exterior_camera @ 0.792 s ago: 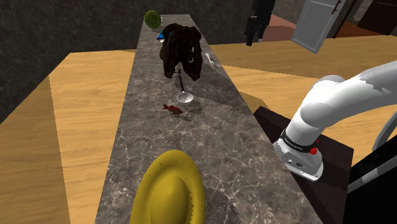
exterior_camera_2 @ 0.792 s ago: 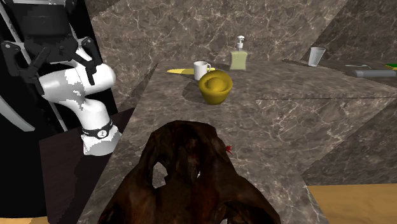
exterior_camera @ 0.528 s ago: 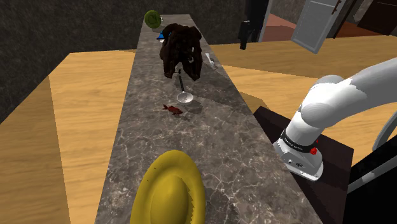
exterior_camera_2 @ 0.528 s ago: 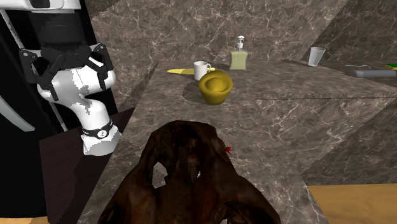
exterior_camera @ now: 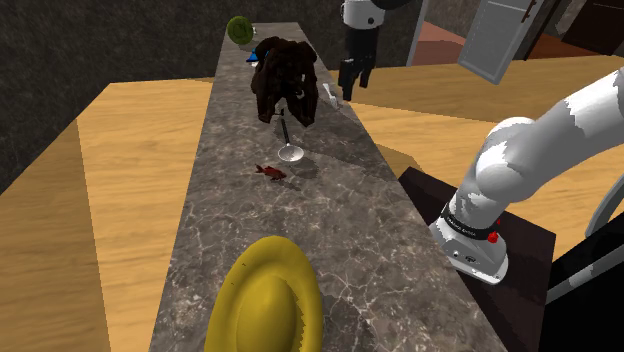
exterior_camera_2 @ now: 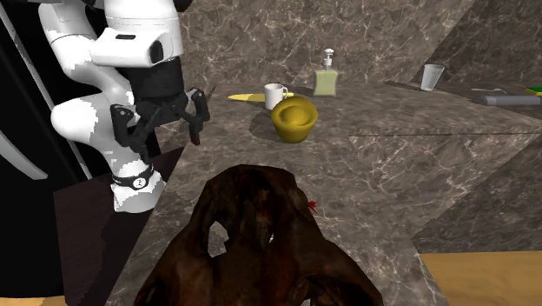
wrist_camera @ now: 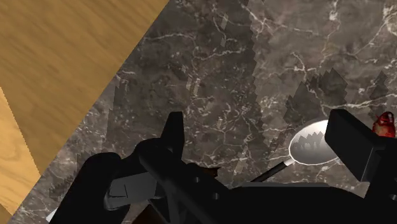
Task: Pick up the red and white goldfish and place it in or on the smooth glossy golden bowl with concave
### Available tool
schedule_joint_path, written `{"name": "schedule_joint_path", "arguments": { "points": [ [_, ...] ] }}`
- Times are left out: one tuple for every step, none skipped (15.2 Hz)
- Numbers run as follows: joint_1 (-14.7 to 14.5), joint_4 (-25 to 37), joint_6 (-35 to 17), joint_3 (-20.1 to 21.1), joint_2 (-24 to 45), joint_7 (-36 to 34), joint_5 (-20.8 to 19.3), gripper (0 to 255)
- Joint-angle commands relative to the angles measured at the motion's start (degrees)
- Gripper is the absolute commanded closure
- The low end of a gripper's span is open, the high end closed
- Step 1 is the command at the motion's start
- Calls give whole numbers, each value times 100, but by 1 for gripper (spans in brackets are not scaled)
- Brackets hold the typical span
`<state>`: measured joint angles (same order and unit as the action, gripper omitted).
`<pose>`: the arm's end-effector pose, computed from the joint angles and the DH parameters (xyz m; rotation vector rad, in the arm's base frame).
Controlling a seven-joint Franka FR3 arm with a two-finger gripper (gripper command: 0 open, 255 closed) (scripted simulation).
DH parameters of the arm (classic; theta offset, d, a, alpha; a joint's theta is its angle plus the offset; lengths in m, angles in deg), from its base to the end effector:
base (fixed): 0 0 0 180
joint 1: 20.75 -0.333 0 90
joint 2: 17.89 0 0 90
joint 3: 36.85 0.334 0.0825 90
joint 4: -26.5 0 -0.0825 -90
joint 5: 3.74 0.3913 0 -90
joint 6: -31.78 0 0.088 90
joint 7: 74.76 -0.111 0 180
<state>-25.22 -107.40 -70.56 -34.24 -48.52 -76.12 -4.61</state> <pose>0.3838 0.0487 0.5403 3.0988 0.1499 -0.0217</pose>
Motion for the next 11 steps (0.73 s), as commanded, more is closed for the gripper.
{"name": "schedule_joint_path", "arguments": {
  "points": [
    [-102, 24, -242, 130, 289, -84, 83, 0],
    [-148, 57, -351, 191, 443, -120, 117, 0],
    [-194, 96, -458, 251, 600, -156, 148, 0],
    [-237, 140, -562, 313, 759, -192, 177, 0],
    [-280, 190, -664, 373, 921, -228, 202, 0],
    [-322, 246, -762, 434, 1085, -264, 223, 0],
    [-364, 307, -858, 494, 1252, -301, 241, 0],
    [-404, 374, -950, 554, 1421, -338, 256, 0],
    [-444, 447, -1039, 613, 1592, -376, 266, 0],
    [-484, 524, -1124, 671, 1765, -414, 272, 0],
    [-525, 608, -1206, 728, 1939, -453, 275, 0]
  ]
}}
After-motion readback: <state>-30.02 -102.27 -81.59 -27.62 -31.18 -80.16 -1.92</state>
